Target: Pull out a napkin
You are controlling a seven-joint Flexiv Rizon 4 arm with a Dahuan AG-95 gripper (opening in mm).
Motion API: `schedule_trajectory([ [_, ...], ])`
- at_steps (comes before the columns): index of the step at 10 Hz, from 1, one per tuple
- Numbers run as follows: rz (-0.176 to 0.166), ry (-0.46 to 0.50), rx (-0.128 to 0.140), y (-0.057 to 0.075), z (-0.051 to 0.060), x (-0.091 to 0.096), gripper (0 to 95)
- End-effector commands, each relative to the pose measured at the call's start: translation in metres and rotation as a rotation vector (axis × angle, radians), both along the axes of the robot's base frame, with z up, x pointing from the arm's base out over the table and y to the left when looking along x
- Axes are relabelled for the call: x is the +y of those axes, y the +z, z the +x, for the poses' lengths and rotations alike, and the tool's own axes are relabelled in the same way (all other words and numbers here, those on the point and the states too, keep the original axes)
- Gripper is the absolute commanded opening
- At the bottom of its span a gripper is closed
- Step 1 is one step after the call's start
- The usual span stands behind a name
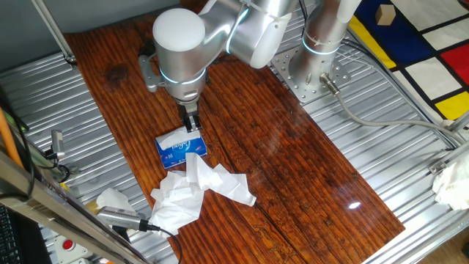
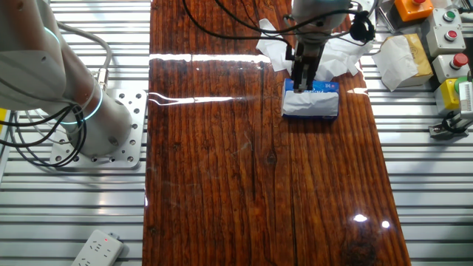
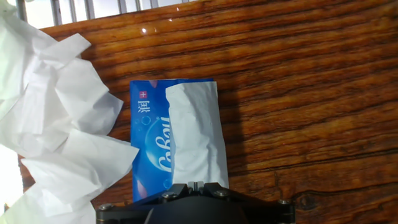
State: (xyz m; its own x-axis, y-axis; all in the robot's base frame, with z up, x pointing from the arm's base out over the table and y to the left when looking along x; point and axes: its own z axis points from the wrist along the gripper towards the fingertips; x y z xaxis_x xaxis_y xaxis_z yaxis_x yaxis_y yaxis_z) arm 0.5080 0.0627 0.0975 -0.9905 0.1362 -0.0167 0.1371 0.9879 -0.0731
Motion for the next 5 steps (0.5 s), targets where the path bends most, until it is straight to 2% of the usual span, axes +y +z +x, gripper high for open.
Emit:
schedule_trajectory([
  [1, 0.002, 0.002, -0.006, -0.0003, 0.0007, 0.0000, 0.0],
  [5, 0.002, 0.013, -0.006, -0.0003, 0.0007, 0.0000, 0.0],
])
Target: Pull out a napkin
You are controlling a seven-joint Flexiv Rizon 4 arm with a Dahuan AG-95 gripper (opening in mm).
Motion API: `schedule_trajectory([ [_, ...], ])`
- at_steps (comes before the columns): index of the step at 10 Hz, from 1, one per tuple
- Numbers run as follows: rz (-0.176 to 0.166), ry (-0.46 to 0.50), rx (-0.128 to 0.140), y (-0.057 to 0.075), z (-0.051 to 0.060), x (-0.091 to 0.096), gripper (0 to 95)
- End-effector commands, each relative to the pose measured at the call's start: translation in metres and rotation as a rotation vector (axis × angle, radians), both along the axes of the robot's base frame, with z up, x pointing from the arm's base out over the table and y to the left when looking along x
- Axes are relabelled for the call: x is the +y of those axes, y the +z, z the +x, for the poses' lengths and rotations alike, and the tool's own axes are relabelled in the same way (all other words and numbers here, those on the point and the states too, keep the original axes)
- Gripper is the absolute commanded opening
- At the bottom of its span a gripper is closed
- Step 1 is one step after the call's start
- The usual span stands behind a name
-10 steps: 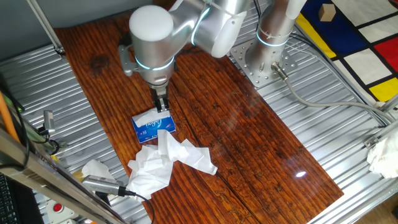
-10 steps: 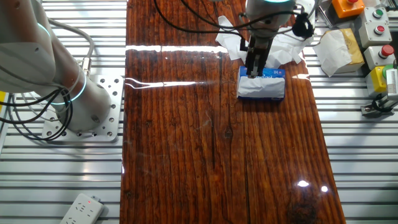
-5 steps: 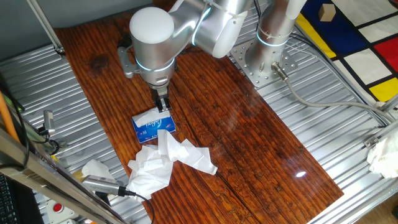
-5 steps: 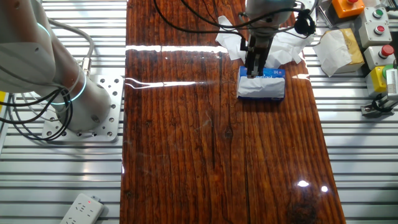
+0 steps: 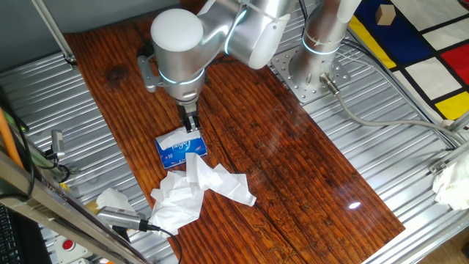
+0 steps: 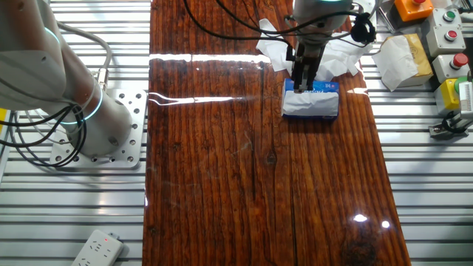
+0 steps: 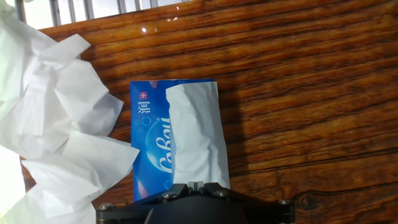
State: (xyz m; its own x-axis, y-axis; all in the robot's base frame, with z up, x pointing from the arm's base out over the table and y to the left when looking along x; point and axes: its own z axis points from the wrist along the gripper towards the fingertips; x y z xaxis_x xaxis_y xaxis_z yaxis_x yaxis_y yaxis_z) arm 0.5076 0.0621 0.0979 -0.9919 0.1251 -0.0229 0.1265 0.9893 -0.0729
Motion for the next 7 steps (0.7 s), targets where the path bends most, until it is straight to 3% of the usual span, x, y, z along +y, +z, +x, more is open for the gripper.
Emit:
schedule_trajectory([
  [1, 0.002, 0.005, -0.001, -0.0007, 0.0011, 0.0006, 0.0],
  [7, 0.005, 0.025, -0.003, -0.0007, 0.0014, 0.0007, 0.0],
])
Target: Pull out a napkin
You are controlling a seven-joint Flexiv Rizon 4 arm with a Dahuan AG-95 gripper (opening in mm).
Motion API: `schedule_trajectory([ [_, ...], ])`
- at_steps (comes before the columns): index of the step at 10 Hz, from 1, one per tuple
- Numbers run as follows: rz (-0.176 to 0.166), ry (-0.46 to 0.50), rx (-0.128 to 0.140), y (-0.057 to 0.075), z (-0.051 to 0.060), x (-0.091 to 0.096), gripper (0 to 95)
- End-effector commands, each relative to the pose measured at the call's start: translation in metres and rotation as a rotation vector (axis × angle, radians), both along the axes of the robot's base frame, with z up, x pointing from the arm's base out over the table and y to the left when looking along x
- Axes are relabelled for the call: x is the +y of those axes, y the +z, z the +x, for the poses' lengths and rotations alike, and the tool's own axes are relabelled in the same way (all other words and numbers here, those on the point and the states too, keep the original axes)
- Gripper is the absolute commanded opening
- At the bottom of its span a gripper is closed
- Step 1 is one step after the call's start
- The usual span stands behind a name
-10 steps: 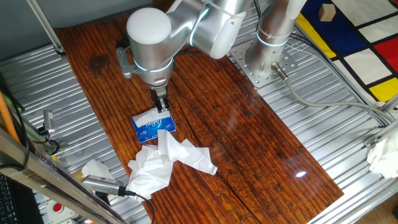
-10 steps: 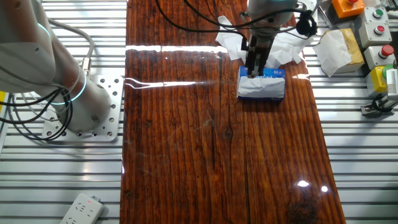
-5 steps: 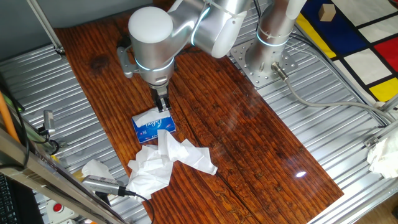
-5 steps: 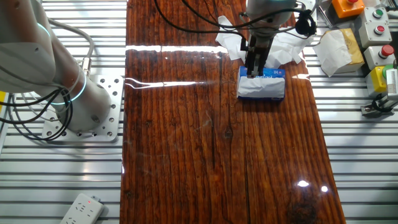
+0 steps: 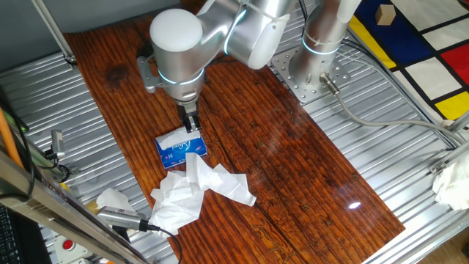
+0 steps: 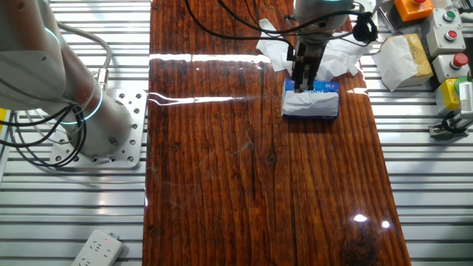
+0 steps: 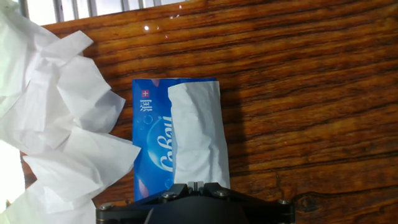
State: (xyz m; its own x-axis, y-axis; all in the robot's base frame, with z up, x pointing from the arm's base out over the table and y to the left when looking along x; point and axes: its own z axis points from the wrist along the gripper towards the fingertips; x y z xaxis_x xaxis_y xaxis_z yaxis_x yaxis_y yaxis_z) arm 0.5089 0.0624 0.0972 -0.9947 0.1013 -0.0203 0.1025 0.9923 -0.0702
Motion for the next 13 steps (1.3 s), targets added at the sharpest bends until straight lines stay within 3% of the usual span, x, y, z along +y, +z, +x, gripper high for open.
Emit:
schedule_trajectory([
  [1, 0.001, -0.011, -0.008, 0.000, 0.000, 0.000, 0.0],
  [4, 0.001, -0.042, -0.031, 0.001, 0.004, 0.001, 0.0],
  [8, 0.002, -0.085, -0.027, 0.007, 0.031, 0.006, 0.0],
  [13, 0.005, -0.078, -0.025, 0.005, 0.048, 0.006, 0.0],
])
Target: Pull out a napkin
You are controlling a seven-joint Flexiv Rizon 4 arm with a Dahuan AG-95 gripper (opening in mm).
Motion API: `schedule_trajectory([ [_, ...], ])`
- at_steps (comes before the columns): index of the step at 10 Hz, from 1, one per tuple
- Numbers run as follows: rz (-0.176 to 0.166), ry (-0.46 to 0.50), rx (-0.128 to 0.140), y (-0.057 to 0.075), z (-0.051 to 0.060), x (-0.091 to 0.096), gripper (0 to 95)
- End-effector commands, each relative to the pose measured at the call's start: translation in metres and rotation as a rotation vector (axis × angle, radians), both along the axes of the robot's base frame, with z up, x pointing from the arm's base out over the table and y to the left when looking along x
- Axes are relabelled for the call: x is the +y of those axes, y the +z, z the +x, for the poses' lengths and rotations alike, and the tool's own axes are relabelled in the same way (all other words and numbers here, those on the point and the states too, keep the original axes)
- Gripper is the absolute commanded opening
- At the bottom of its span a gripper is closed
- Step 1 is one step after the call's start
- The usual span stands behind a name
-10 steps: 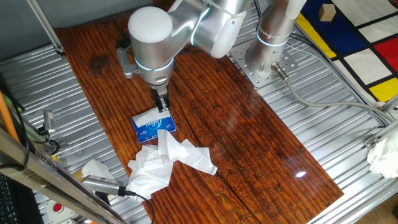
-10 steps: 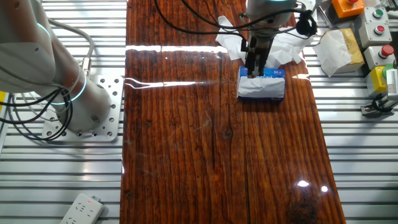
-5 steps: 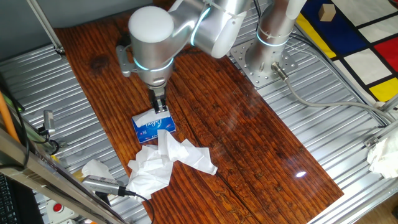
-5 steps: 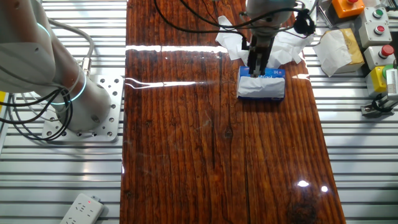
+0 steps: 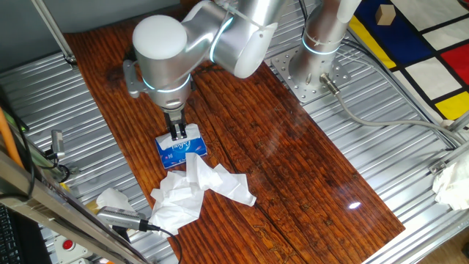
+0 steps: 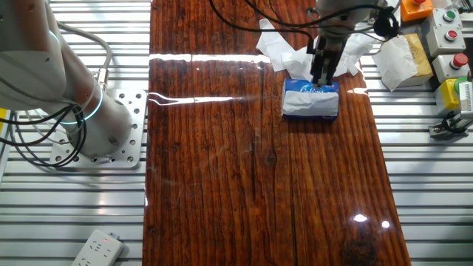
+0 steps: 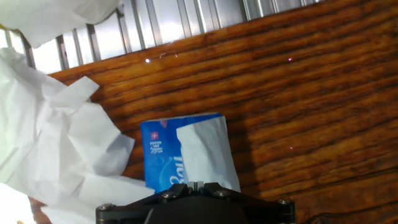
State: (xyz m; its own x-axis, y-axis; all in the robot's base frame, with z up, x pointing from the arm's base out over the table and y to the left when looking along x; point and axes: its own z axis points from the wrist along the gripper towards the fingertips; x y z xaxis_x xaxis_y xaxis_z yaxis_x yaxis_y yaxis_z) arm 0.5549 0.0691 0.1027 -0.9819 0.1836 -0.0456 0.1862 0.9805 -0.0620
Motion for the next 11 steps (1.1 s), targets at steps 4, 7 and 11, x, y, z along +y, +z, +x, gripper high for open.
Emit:
schedule_trajectory([
  [4, 0.002, 0.044, 0.001, -0.005, 0.013, -0.012, 0.0],
  [7, 0.000, 0.056, 0.007, -0.005, 0.027, -0.018, 0.0],
  [11, 0.003, 0.055, 0.000, -0.007, 0.036, -0.020, 0.0],
])
